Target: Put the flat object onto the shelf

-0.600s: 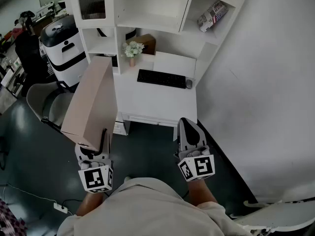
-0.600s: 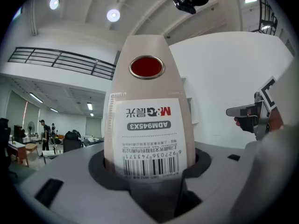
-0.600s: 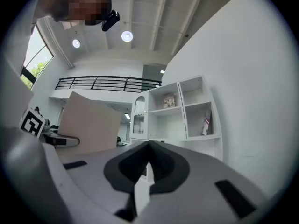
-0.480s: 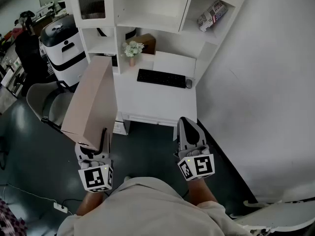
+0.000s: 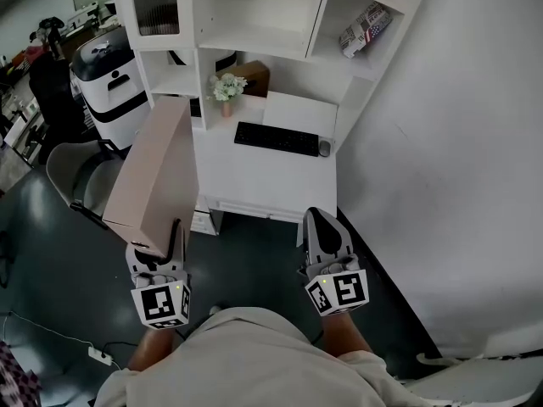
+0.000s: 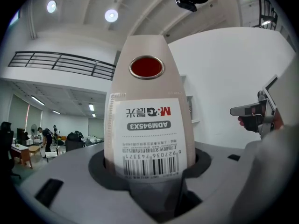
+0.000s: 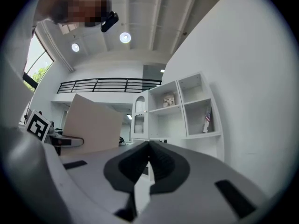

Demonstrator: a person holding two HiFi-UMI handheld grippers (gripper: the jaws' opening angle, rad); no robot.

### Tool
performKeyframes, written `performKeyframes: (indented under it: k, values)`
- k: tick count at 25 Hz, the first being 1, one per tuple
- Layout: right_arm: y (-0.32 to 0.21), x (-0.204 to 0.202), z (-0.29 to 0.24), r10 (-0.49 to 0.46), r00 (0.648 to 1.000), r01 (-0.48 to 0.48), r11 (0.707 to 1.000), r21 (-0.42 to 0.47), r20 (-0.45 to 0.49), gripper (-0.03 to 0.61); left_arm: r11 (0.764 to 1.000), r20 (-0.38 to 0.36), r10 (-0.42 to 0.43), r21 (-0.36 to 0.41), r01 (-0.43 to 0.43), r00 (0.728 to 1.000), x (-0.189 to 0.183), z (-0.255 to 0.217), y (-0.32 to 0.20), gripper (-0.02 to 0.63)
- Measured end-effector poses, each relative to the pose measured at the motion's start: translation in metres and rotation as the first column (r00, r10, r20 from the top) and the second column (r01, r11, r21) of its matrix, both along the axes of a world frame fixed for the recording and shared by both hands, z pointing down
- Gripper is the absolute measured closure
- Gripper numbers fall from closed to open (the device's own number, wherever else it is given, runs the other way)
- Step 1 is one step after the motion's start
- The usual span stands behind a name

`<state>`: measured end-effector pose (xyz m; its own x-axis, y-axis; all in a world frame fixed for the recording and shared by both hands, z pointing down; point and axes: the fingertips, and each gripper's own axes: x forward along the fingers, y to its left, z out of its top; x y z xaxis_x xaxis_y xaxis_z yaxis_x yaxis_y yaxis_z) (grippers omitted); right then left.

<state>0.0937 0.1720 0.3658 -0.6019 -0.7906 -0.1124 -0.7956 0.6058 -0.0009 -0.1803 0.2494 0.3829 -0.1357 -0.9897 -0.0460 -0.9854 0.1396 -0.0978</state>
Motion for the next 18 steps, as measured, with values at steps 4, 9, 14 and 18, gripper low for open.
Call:
performKeyframes:
  k: [4,9,14,18]
  values:
    - [-0.006,0.016,0.003,-0.012,1.0,0.012,1.0,-0.01,0.003,0.575,1.0,0.01,-0.024,0.004,0.024,1.0,0.008,-0.003,-0.006,0.343]
    - [-0.015,0.024,0.008,-0.032,0.999,0.032,0.999,-0.021,-0.002,0.575,0.999,0.027,-0.051,0.014,0.051,0.998,0.011,-0.009,-0.015,0.342]
    - [-0.037,0.014,0.016,-0.033,0.999,0.033,0.999,-0.032,-0.015,0.575,0.998,0.021,-0.053,0.022,0.052,0.998,0.002,-0.009,-0.035,0.342]
    - [-0.065,-0.003,0.021,-0.022,0.999,0.021,0.999,-0.035,-0.029,0.575,0.999,0.011,-0.036,0.027,0.036,0.999,-0.011,-0.001,-0.066,0.342]
